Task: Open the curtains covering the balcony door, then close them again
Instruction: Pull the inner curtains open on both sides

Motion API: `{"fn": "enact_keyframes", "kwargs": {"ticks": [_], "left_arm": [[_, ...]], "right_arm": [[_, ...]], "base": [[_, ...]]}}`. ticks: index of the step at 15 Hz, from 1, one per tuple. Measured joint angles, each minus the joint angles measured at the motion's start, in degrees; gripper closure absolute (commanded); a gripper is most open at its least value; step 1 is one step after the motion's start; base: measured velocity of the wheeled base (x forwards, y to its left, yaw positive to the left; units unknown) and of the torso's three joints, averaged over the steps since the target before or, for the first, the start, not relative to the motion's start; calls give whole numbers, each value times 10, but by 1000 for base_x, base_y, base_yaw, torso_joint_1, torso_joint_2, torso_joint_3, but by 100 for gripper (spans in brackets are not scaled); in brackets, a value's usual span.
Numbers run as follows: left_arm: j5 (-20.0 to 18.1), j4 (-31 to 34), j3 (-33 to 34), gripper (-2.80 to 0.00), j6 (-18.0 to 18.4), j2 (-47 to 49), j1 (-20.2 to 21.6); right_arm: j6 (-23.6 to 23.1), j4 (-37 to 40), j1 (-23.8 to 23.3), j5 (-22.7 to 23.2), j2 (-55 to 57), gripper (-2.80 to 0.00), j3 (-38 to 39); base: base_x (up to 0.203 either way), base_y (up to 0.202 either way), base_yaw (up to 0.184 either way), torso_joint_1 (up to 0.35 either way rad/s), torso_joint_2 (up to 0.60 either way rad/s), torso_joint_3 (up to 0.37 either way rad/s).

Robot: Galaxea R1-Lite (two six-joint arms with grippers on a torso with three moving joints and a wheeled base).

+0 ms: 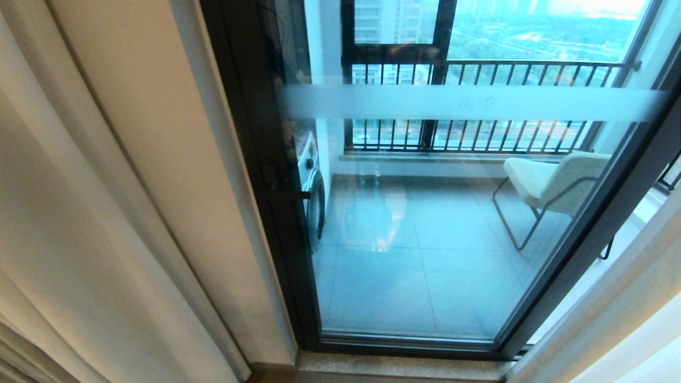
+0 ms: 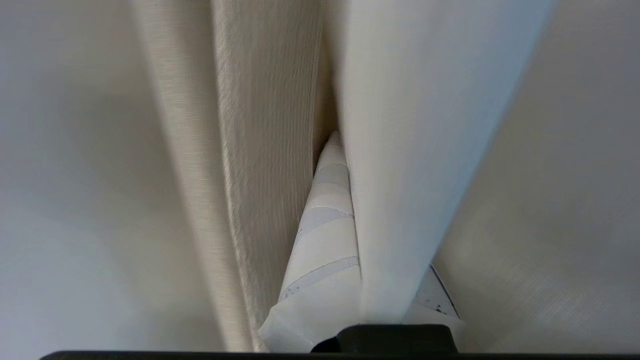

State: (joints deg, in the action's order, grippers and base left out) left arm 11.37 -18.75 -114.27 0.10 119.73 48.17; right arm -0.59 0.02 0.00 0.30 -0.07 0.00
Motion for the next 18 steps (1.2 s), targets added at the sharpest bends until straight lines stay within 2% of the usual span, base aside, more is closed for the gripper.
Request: {"fn": "enact_keyframes", "kwargs": {"ticks": [3,11,12,18], "left_arm": [[-2,2,0,0,-1,-16,-31],[-7,2,0,0,2,-66,-145],[-7,1,2,-280,3,-73,-151],[-7,1,32,-280,4,-121,-160]], "right_arm": [[0,0,0,0,0,0,0],[0,0,0,0,0,0,0],[0,0,0,0,0,0,0],[0,0,0,0,0,0,0]], "base": [[0,0,0,0,0,0],[0,0,0,0,0,0],[0,0,0,0,0,0],[0,0,0,0,0,0]]}}
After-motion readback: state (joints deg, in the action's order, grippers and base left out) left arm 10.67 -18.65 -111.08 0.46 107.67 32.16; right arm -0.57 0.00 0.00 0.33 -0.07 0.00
